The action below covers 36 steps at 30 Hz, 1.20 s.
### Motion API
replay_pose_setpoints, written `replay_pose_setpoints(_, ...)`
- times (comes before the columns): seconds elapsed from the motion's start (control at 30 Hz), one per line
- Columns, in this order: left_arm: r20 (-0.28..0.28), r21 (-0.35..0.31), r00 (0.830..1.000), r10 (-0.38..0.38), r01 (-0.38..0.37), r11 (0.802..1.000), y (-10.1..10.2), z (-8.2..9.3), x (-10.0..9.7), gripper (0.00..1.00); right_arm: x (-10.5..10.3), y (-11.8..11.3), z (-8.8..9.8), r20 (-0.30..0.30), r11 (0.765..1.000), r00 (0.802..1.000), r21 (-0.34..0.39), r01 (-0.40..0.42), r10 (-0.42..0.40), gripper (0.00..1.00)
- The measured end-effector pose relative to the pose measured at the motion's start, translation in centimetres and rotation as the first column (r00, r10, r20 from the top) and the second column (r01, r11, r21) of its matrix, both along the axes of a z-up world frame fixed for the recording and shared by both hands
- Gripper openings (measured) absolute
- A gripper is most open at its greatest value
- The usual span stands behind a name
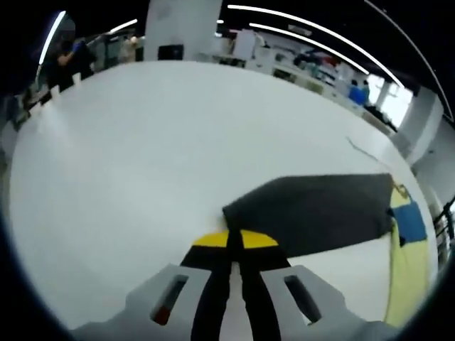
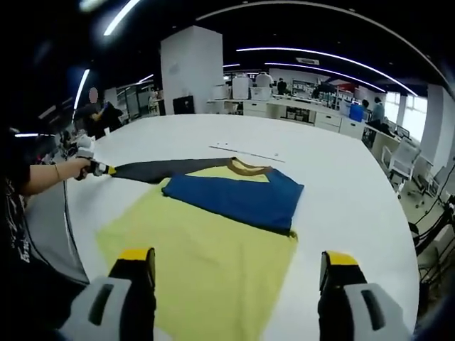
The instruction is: Fold the garment on the visible template until the final outline fits inside the template.
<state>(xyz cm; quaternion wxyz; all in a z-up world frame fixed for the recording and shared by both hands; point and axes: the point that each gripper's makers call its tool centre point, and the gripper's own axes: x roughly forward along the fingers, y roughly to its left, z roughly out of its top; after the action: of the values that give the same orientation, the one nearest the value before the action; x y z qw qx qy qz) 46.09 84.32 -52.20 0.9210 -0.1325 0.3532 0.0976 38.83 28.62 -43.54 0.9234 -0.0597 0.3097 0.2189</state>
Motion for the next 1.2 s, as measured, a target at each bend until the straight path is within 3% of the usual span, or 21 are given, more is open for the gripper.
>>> replay_pose_setpoints(0.13, 0.01, 0.006, 1.0, -0.003, 0.003, 1.0, 0.0, 0.7, -0.1, 0.0, -0.2, 0.1, -0.1, -0.004, 1.0, 1.0, 0.001, -0.002, 0.002, 0.97)
replay_pose_setpoints(0.23, 0.065, 0.028, 0.998, -0.011, 0.01, 1.0, -0.1, 2.8, 0.3, 0.0, -0.3, 0.1, 0.0, -0.004, 1.0, 1.0, 0.006, -0.001, 0.001, 0.97)
replay_pose_setpoints(0.37, 0.093, 0.063, 0.995, -0.024, 0.018, 0.998, -0.3, 4.7, 0.6, 0.0, -0.5, 0.0, 0.0, -0.006, 1.0, 1.0, 0.007, 0.001, -0.001, 0.97)
replay_pose_setpoints(0.4, 0.133, 0.112, 0.988, -0.073, 0.058, 0.992, -0.6, 5.9, 1.2, 0.0, -0.6, 0.0, 0.0, -0.008, 1.0, 1.0, 0.006, -0.001, 0.001, 0.97)
replay_pose_setpoints(0.47, 0.125, 0.198, 0.984, -0.13, 0.104, 0.975, -0.9, 6.6, 1.4, 0.0, -0.6, 0.0, -0.1, -0.008, 1.0, 1.0, 0.006, 0.0, 0.0, 0.97)
replay_pose_setpoints(0.5, 0.112, 0.206, 0.985, -0.131, 0.106, 0.973, -1.0, 6.6, 1.3, 0.0, -0.7, 0.0, -0.1, -0.009, 1.0, 1.0, 0.007, 0.0, 0.0, 0.97)
replay_pose_setpoints(0.57, 0.16, 0.173, 0.975, -0.154, 0.126, 0.977, -1.9, 7.0, 1.8, 0.0, -0.7, 0.0, -0.1, -0.008, 1.0, 1.0, 0.008, -0.001, 0.001, 0.97)
replay_pose_setpoints(0.63, 0.129, 0.159, 0.98, -0.153, 0.132, 0.979, -1.8, 6.0, 1.9, 0.0, -0.8, 0.0, -0.3, -0.012, 1.0, 1.0, 0.009, 0.002, -0.002, 0.97)
replay_pose_setpoints(0.7, 0.033, 0.141, 0.995, -0.099, 0.093, 0.986, -0.9, 3.9, 1.1, 0.0, -0.8, 0.0, -0.4, -0.018, 1.0, 1.0, 0.008, 0.005, -0.005, 0.97)
replay_pose_setpoints(0.8, 0.028, 0.06, 0.997, -0.066, 0.064, 0.996, -0.7, 2.4, 1.2, 0.0, -0.8, 0.0, -0.4, -0.018, 1.0, 1.0, 0.009, 0.006, -0.006, 0.97)
replay_pose_setpoints(0.9, -0.043, 0.089, 0.998, -0.045, 0.049, 0.995, 0.5, 0.5, 0.5, 0.0, -0.8, 0.0, -0.3, -0.017, 1.0, 1.0, 0.009, 0.007, -0.006, 0.97)
replay_pose_setpoints(1.03, -0.049, 0.013, 0.999, -0.004, 0.005, 1.0, 0.6, -0.5, 0.5, 0.0, -0.7, -0.3, -0.3, -0.02, 1.0, 1.0, 0.004, 0.011, -0.011, 0.97)
replay_pose_setpoints(1.2, -0.038, 0.023, 0.999, 0.004, -0.003, 1.0, 0.7, -0.4, 1.1, 0.0, -0.7, -0.4, -0.2, -0.019, 1.0, 1.0, 0.001, 0.017, -0.017, 0.97)
